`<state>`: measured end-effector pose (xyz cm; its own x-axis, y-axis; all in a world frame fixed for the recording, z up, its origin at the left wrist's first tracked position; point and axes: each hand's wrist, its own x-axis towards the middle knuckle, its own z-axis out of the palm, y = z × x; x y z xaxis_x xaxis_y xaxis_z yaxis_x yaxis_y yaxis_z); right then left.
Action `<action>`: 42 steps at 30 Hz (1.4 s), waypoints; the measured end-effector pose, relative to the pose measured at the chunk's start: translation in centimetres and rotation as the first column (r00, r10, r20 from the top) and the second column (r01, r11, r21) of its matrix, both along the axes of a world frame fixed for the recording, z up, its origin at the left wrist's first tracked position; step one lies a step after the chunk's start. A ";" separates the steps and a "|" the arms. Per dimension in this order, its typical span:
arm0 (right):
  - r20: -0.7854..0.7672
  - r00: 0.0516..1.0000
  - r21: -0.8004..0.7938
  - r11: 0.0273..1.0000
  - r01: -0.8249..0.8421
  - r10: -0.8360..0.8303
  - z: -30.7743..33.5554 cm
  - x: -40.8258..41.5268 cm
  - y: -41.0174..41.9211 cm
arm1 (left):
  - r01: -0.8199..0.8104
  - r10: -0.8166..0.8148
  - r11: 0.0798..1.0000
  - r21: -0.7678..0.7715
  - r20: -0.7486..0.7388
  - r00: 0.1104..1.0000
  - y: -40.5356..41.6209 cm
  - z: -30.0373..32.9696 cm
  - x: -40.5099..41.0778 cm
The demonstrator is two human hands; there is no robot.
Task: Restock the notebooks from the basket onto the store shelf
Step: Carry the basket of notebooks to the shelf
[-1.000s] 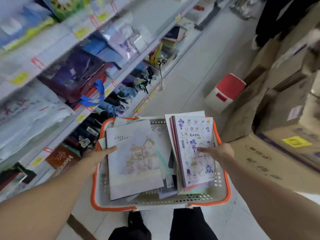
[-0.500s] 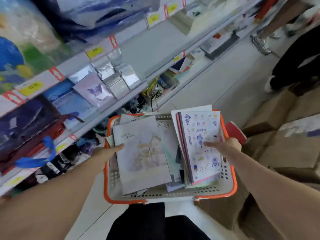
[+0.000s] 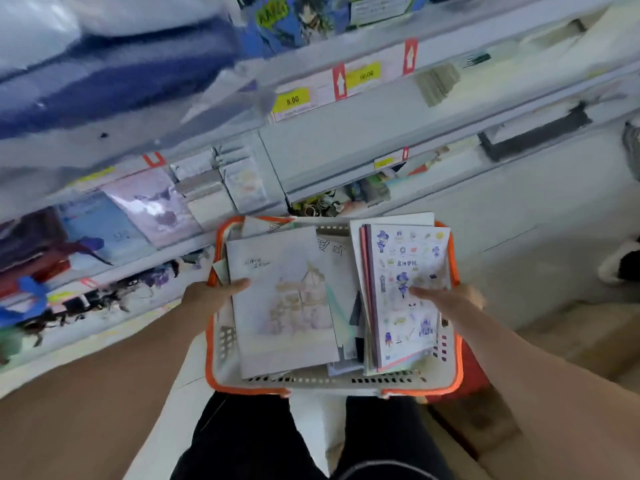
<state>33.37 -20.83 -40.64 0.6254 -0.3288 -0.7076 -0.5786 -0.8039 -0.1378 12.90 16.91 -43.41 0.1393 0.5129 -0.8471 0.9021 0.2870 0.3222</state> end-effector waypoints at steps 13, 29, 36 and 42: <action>-0.030 0.903 -0.066 0.901 -0.430 0.429 -2.5 12.1 4.8 | -0.455 0.454 0.890 -0.021 -0.053 0.890 -6.8 -3.2 -1.8; -0.108 0.774 -0.055 0.773 -0.632 0.624 -17.2 20.3 1.5 | -0.683 0.695 0.718 0.131 -0.076 0.715 -19.8 -11.7 1.0; -0.097 0.711 -0.120 0.701 -0.703 0.696 -25.1 25.3 -1.9 | -0.790 0.795 0.607 0.083 -0.068 0.603 -28.7 -21.4 5.0; -0.132 0.774 -0.131 0.763 -0.633 0.619 -31.2 25.7 -6.5 | -0.788 0.788 0.614 0.026 -0.078 0.611 -30.4 -28.5 6.3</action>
<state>59.07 -27.35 -71.84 0.6784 0.0054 -0.7347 0.0580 -0.9973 0.0462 19.24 -13.52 -71.88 -0.3776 0.3862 -0.8416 0.3472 0.9016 0.2580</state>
